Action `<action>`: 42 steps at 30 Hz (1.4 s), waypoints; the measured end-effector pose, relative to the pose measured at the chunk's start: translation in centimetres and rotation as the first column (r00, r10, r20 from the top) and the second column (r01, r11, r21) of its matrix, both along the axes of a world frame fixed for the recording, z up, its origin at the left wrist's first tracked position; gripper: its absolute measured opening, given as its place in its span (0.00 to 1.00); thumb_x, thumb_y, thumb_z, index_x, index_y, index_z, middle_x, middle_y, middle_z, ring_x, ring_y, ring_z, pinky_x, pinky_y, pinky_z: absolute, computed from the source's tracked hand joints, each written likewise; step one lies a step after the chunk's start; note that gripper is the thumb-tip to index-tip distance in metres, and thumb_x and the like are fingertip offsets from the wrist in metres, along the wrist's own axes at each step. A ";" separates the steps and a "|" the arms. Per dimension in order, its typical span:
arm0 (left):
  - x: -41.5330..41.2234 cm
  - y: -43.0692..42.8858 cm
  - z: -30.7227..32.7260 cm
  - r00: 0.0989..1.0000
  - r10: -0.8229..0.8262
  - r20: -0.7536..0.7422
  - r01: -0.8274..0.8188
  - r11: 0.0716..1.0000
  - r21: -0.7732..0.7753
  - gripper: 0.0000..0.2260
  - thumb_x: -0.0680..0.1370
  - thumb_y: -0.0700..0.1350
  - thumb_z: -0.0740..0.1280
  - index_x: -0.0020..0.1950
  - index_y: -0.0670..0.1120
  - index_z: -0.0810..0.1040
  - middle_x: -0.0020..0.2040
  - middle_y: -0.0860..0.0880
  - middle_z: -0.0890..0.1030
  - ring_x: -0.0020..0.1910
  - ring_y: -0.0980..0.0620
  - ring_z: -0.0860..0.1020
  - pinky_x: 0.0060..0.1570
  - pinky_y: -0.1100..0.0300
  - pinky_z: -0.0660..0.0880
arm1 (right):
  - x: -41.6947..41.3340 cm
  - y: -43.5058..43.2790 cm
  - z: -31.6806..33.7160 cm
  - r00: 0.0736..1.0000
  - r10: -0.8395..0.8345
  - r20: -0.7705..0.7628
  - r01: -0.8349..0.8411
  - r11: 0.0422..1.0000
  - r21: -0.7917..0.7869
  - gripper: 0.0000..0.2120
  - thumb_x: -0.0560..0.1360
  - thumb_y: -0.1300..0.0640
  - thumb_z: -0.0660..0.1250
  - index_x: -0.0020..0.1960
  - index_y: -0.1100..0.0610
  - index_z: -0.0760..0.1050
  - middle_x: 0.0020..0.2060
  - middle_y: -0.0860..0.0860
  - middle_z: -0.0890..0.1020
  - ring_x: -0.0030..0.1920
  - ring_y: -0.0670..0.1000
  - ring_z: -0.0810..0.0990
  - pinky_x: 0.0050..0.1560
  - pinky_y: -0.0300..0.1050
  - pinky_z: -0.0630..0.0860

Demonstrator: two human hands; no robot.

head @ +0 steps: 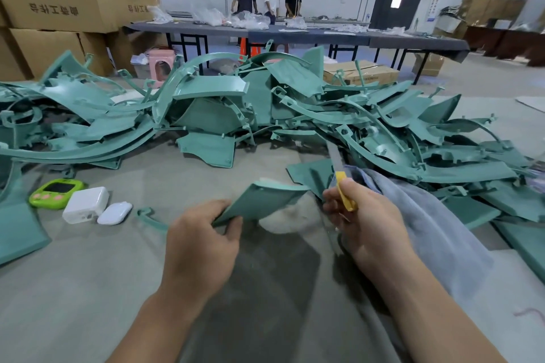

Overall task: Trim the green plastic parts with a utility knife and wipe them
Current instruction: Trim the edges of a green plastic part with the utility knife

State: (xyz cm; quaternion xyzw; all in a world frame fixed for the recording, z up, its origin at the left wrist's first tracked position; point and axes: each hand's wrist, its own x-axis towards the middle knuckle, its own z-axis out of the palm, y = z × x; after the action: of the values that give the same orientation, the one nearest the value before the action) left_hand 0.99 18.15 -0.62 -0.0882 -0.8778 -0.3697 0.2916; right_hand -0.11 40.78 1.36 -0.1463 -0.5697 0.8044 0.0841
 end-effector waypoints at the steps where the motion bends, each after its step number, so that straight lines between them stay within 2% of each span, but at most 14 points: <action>1: 0.0 0.1 0.0 1.000 -0.009 0.005 0.008 1.000 0.005 0.15 0.70 0.32 0.75 0.53 0.46 0.87 0.45 0.52 0.87 0.43 0.50 0.84 0.45 0.59 0.78 | 0.0 -0.3 -0.1 0.999 0.043 -0.010 -0.042 0.998 0.050 0.19 0.81 0.57 0.65 0.35 0.57 0.85 0.38 0.56 0.86 0.35 0.49 0.83 0.38 0.42 0.76; 4: 0.2 0.4 0.0 0.995 -0.099 -0.001 0.099 0.995 0.011 0.19 0.71 0.36 0.77 0.60 0.50 0.86 0.52 0.59 0.85 0.49 0.59 0.83 0.53 0.64 0.78 | 0.4 -1.2 -0.7 0.990 0.136 -0.029 -0.130 0.980 0.152 0.19 0.82 0.57 0.64 0.35 0.57 0.85 0.42 0.58 0.87 0.40 0.52 0.85 0.40 0.42 0.79; 6: 0.4 0.7 -0.2 0.988 -0.152 0.020 0.151 0.988 0.040 0.15 0.74 0.45 0.77 0.61 0.52 0.85 0.52 0.60 0.85 0.49 0.60 0.83 0.51 0.68 0.76 | 0.7 -1.9 -0.8 0.982 0.173 -0.068 -0.155 0.965 0.214 0.19 0.82 0.58 0.65 0.36 0.56 0.86 0.40 0.59 0.87 0.39 0.52 0.85 0.41 0.42 0.80; 10: -0.2 1.3 -0.6 0.995 -0.090 0.048 0.087 0.995 0.050 0.06 0.77 0.48 0.74 0.53 0.53 0.86 0.37 0.56 0.84 0.35 0.54 0.80 0.36 0.57 0.76 | 1.5 -2.8 -0.6 0.957 0.119 -0.264 0.029 0.867 0.497 0.16 0.81 0.56 0.67 0.36 0.57 0.82 0.28 0.57 0.79 0.28 0.48 0.74 0.31 0.40 0.71; 13: -0.8 1.5 -0.3 0.992 -0.084 0.092 0.075 0.992 0.100 0.01 0.78 0.49 0.73 0.46 0.54 0.84 0.33 0.58 0.81 0.36 0.55 0.77 0.32 0.61 0.71 | 2.9 -4.0 -0.2 0.913 0.198 -0.356 0.061 0.798 0.599 0.15 0.78 0.49 0.66 0.35 0.52 0.79 0.24 0.46 0.74 0.26 0.43 0.68 0.29 0.37 0.64; 18: -1.6 1.7 -0.3 0.987 -0.095 0.134 0.075 0.987 0.145 0.13 0.78 0.50 0.73 0.36 0.49 0.77 0.33 0.55 0.78 0.32 0.53 0.73 0.29 0.54 0.70 | 3.6 -5.9 -1.5 0.897 0.230 -0.377 0.162 0.623 0.765 0.16 0.80 0.46 0.63 0.37 0.52 0.73 0.30 0.49 0.78 0.31 0.49 0.73 0.31 0.39 0.68; 22: -1.9 1.8 -0.2 0.992 -0.040 0.121 0.022 0.989 0.144 0.06 0.77 0.49 0.74 0.41 0.50 0.83 0.30 0.56 0.80 0.32 0.55 0.77 0.31 0.60 0.72 | 2.5 -5.7 -2.5 0.957 0.077 -0.280 0.175 0.615 0.769 0.19 0.84 0.44 0.59 0.39 0.52 0.74 0.30 0.50 0.79 0.30 0.49 0.75 0.32 0.48 0.72; 26: -1.8 1.8 -0.1 0.989 -0.068 0.134 0.042 0.980 0.192 0.02 0.77 0.47 0.74 0.47 0.51 0.87 0.34 0.55 0.84 0.35 0.51 0.81 0.36 0.53 0.78 | 1.3 -3.9 -2.2 0.985 -0.098 -0.141 0.172 0.568 0.805 0.18 0.84 0.49 0.59 0.38 0.53 0.76 0.30 0.49 0.82 0.34 0.49 0.79 0.40 0.52 0.77; 30: -1.9 1.9 0.0 0.990 -0.058 0.130 0.038 0.988 0.149 0.05 0.78 0.49 0.73 0.43 0.51 0.85 0.31 0.58 0.81 0.33 0.56 0.78 0.33 0.55 0.75 | 2.6 -5.0 -2.1 0.939 0.130 -0.319 0.147 0.686 0.713 0.18 0.84 0.46 0.60 0.39 0.52 0.75 0.30 0.50 0.80 0.28 0.46 0.75 0.30 0.46 0.73; 32: -1.9 1.9 0.1 0.990 -0.043 0.133 0.026 0.992 0.127 0.07 0.78 0.50 0.73 0.40 0.51 0.83 0.30 0.58 0.80 0.31 0.56 0.77 0.31 0.56 0.73 | 3.0 -5.9 -2.4 0.927 0.186 -0.325 0.142 0.630 0.764 0.18 0.84 0.43 0.59 0.39 0.51 0.73 0.30 0.49 0.79 0.29 0.48 0.75 0.30 0.44 0.71; 35: -1.8 1.9 0.0 0.989 -0.057 0.136 0.031 0.983 0.183 0.03 0.77 0.48 0.74 0.45 0.51 0.85 0.33 0.54 0.83 0.34 0.50 0.80 0.35 0.51 0.77 | 1.4 -4.3 -2.3 0.991 -0.066 -0.115 0.133 0.510 0.850 0.19 0.84 0.48 0.58 0.37 0.52 0.73 0.30 0.48 0.79 0.34 0.50 0.77 0.36 0.48 0.71; 37: -1.7 1.9 -0.1 0.988 -0.070 0.141 0.042 0.981 0.189 0.03 0.78 0.48 0.74 0.45 0.51 0.86 0.33 0.53 0.83 0.34 0.49 0.81 0.36 0.48 0.79 | 0.8 -2.7 -2.0 0.978 -0.207 0.008 0.101 0.509 0.855 0.20 0.84 0.51 0.58 0.36 0.56 0.74 0.31 0.51 0.80 0.36 0.56 0.78 0.39 0.50 0.75; 39: -1.7 1.8 -0.2 0.988 -0.074 0.136 0.047 0.981 0.188 0.03 0.78 0.48 0.74 0.45 0.51 0.85 0.33 0.55 0.83 0.34 0.51 0.80 0.35 0.48 0.78 | 1.1 -2.3 -1.9 0.982 -0.158 -0.103 0.173 0.539 0.825 0.20 0.84 0.51 0.59 0.36 0.56 0.75 0.29 0.51 0.81 0.34 0.54 0.80 0.39 0.50 0.77; 42: -1.9 1.7 -0.5 0.991 -0.063 0.118 0.042 0.984 0.174 0.02 0.78 0.49 0.74 0.46 0.54 0.83 0.35 0.57 0.82 0.33 0.54 0.79 0.34 0.50 0.78 | 2.3 -4.1 -2.0 0.943 0.128 -0.308 0.157 0.646 0.747 0.18 0.84 0.47 0.60 0.37 0.51 0.75 0.27 0.47 0.80 0.27 0.44 0.76 0.29 0.39 0.71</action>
State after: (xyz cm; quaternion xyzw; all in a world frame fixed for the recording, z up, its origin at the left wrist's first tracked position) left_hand -0.87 19.86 -1.08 -0.0630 -0.8565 -0.4561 0.2334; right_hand 2.16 36.63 -0.61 0.0364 -0.8306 0.5014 0.2395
